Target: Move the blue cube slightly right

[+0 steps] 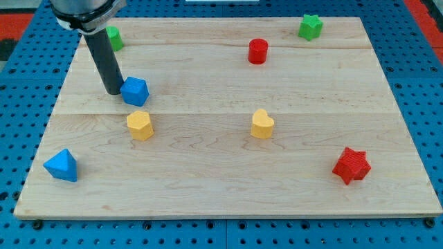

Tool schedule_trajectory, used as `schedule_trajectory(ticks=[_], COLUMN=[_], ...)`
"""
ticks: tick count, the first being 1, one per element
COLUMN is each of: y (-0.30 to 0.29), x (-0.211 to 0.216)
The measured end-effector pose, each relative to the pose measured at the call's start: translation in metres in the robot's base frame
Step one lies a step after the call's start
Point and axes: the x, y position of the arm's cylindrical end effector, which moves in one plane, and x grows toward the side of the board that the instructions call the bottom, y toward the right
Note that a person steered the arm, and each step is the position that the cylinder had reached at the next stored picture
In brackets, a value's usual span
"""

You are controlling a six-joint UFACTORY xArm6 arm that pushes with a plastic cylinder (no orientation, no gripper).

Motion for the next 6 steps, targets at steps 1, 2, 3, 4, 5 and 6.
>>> schedule_trajectory(ticks=[1,2,3,4,5,6], y=[-0.001,0.004,0.01,0.014,0.037,0.041], x=[0.022,0.045,0.027,-0.007,-0.014,0.011])
